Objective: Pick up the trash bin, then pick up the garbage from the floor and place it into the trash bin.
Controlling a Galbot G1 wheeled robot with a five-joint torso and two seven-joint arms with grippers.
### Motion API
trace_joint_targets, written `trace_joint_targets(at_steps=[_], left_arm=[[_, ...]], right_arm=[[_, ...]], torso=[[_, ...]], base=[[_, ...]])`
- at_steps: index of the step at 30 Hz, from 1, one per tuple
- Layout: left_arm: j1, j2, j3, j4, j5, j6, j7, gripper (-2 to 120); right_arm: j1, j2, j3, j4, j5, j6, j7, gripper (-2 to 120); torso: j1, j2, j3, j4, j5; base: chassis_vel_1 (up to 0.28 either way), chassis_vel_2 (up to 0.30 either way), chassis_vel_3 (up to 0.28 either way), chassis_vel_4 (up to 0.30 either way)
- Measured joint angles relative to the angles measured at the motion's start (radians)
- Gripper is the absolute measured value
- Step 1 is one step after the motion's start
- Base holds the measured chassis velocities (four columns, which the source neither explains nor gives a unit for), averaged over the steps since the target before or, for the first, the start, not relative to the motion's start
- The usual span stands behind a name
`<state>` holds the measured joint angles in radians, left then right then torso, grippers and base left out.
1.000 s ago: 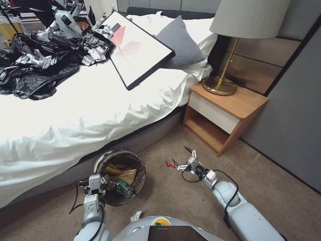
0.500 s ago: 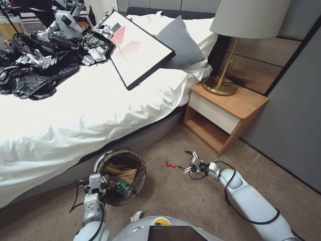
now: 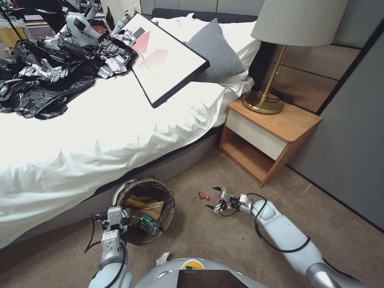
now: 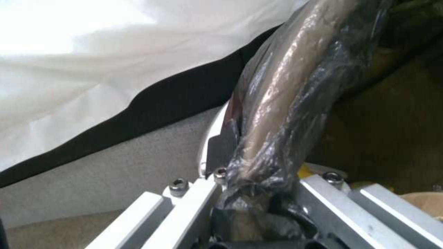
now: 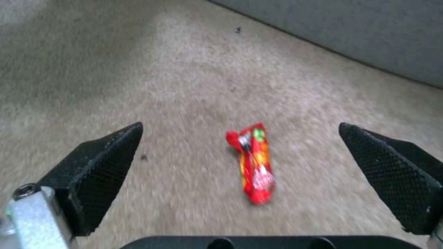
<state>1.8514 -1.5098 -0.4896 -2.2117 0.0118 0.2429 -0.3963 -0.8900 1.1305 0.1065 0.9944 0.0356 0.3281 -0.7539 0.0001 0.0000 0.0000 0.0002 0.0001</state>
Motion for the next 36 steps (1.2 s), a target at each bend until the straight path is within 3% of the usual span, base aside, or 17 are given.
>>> trace_joint_targets(at_steps=[16, 36], left_arm=[[0.002, -0.003, -0.005, -0.001, 0.000, -0.001, 0.001, 0], [0.004, -0.003, -0.014, -0.007, -0.003, -0.002, 0.001, 0]], right_arm=[[0.130, 0.109, 0.035, -0.243, -0.082, 0.013, 0.038, 100], [0.167, 0.155, 0.025, -0.307, -0.105, 0.027, 0.076, 97]], torso=[[0.000, 0.000, 0.000, -0.0001, -0.0002], [0.000, 0.000, 0.000, -0.0002, -0.0002]], base=[[0.000, 0.000, 0.000, 0.000], [0.000, 0.000, 0.000, 0.000]])
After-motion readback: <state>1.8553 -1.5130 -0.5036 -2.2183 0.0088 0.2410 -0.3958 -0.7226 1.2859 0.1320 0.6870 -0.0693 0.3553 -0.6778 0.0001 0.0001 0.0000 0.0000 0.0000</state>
